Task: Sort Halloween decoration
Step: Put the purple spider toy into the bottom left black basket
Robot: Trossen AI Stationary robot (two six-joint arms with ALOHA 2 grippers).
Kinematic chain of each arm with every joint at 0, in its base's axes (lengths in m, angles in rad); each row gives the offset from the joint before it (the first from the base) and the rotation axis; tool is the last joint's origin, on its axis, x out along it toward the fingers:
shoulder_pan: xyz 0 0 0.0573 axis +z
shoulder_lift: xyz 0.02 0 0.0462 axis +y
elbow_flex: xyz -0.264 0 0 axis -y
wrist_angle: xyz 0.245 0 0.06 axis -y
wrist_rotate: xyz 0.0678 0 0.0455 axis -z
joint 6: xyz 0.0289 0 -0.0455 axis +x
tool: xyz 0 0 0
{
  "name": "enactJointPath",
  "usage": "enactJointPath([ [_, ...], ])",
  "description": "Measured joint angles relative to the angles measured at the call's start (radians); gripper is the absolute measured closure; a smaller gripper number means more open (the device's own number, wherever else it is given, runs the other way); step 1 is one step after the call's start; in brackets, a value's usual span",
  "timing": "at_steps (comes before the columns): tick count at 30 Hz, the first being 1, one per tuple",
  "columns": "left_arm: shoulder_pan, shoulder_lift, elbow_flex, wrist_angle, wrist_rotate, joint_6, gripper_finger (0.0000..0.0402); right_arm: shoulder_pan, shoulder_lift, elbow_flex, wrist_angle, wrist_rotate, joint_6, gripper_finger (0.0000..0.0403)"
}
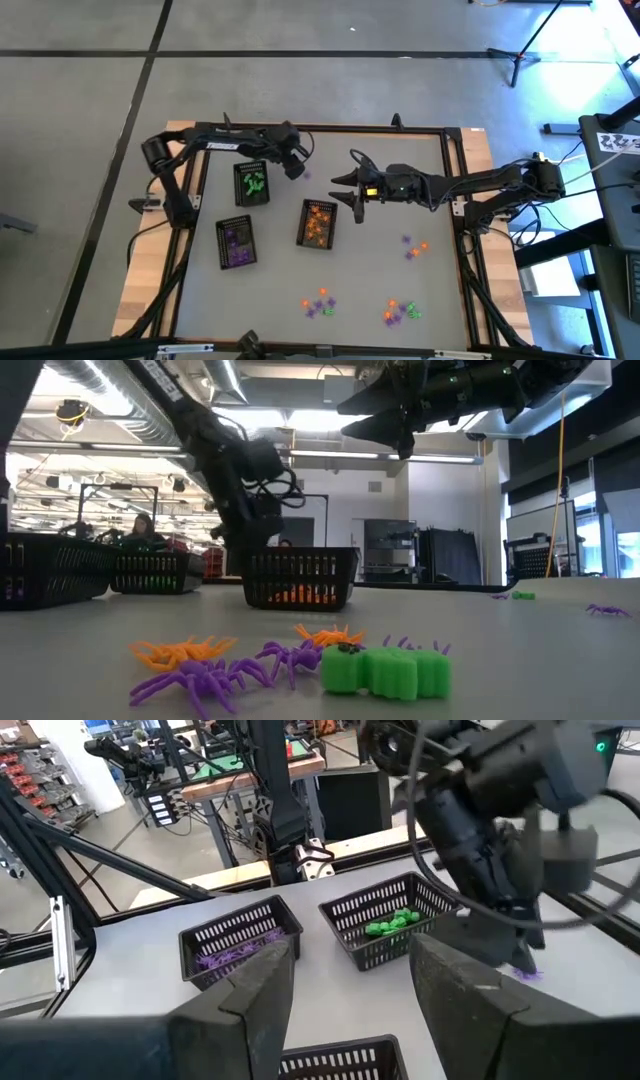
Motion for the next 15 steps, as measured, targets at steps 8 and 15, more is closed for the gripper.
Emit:
enactJointPath([
  [8, 0.009, 0.104, 0.061, -0.069, -0.020, -0.061, 0.0240, 0.000, 0.000, 0.000, -0.001, 0.000, -0.001, 0.0205],
  [15, 0.008, 0.115, 0.068, -0.099, -0.051, -0.038, 0.0266, 0.000, 0.000, 0.000, -0.003, -0.001, -0.001, 0.0205],
])
